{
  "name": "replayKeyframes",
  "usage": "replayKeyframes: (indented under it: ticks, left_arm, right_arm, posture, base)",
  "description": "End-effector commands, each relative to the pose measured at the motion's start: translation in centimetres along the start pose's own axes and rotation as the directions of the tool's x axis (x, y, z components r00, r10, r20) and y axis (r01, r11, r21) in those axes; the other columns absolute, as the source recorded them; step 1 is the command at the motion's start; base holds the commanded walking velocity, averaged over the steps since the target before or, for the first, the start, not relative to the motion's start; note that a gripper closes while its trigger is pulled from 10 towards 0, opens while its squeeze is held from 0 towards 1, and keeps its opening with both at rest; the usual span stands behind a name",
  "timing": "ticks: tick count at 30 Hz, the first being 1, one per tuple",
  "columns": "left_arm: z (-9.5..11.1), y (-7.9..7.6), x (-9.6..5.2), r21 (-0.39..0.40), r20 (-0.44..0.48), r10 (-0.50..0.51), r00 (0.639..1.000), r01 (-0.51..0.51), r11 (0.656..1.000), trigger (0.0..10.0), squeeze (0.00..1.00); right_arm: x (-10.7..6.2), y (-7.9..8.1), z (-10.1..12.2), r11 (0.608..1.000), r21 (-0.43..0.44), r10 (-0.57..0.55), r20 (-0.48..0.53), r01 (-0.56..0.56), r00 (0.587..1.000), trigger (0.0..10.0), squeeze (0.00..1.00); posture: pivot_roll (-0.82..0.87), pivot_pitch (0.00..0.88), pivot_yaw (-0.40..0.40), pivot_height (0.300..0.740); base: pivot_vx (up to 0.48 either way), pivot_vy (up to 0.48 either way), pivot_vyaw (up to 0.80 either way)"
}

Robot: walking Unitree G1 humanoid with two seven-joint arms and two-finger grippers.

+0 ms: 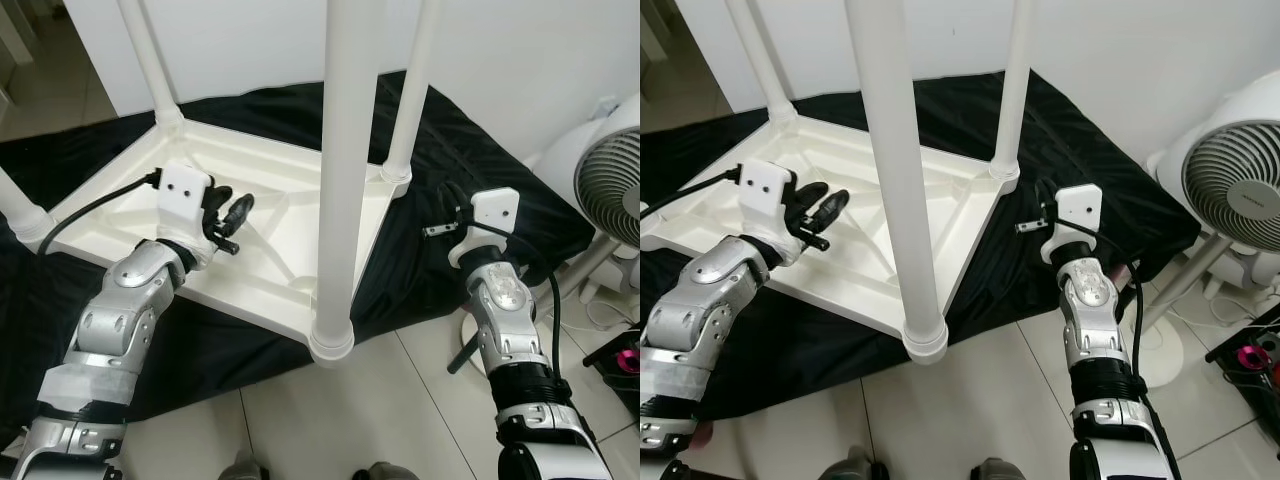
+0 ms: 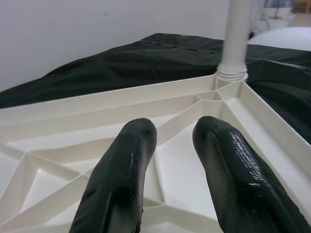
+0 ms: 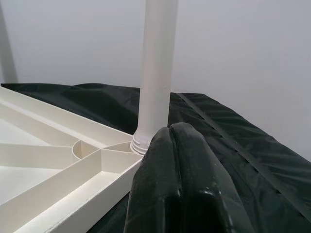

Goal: Building children table

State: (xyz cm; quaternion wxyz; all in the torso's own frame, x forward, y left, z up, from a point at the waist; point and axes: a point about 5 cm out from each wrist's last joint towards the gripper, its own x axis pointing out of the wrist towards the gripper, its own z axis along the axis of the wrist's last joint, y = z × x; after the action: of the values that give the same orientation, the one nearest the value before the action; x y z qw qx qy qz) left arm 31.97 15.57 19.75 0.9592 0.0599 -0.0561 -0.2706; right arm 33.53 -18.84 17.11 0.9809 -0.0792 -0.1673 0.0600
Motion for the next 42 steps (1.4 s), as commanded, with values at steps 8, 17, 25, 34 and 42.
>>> replayKeyframes:
  ticks: [8,17,25,34,42]
  left_arm:
    - [-0.8,0.5,-1.3,-0.125,0.104,-0.175,0.979,0.187,0.974,10.0,1.00]
    - [-2.1,-0.4,-4.2,-0.068,0.021,-0.339,0.941,0.340,0.938,10.0,0.00]
    - [-2.6,-3.0,-7.2,-0.084,-0.088,-0.581,0.809,0.575,0.814,10.0,0.00]
    - [-5.0,-4.7,-9.3,-0.001,-0.286,-0.693,0.662,0.723,0.691,10.0,0.00]
    - [-5.9,-4.0,-8.2,0.046,-0.350,-0.647,0.678,0.702,0.711,10.0,0.00]
  right_arm:
    - [-0.6,0.4,-0.9,0.998,0.062,0.012,-0.044,-0.009,0.999,10.0,0.00]
    - [-1.3,0.5,-1.3,0.997,0.067,0.046,-0.079,-0.041,0.996,10.0,0.00]
    - [-1.9,0.0,-1.4,0.997,0.054,0.057,-0.093,-0.052,0.994,10.0,0.00]
    - [-2.0,0.5,-1.7,0.995,0.074,0.067,-0.106,-0.059,0.992,10.0,0.00]
    - [-1.7,1.0,-1.7,0.994,0.081,0.079,-0.101,-0.071,0.992,10.0,0.00]
  posture:
    - [-0.06,0.000,0.049,0.740]
    - [-0.04,0.015,0.022,0.740]
    - [-0.03,0.030,0.017,0.740]
    - [-0.01,0.016,0.015,0.740]
    - [-0.02,0.005,0.025,0.740]
  base:
    - [0.000,0.000,0.00]
    - [0.000,0.000,0.00]
    - [0.000,0.000,0.00]
    - [0.000,0.000,0.00]
    - [0.000,0.000,0.00]
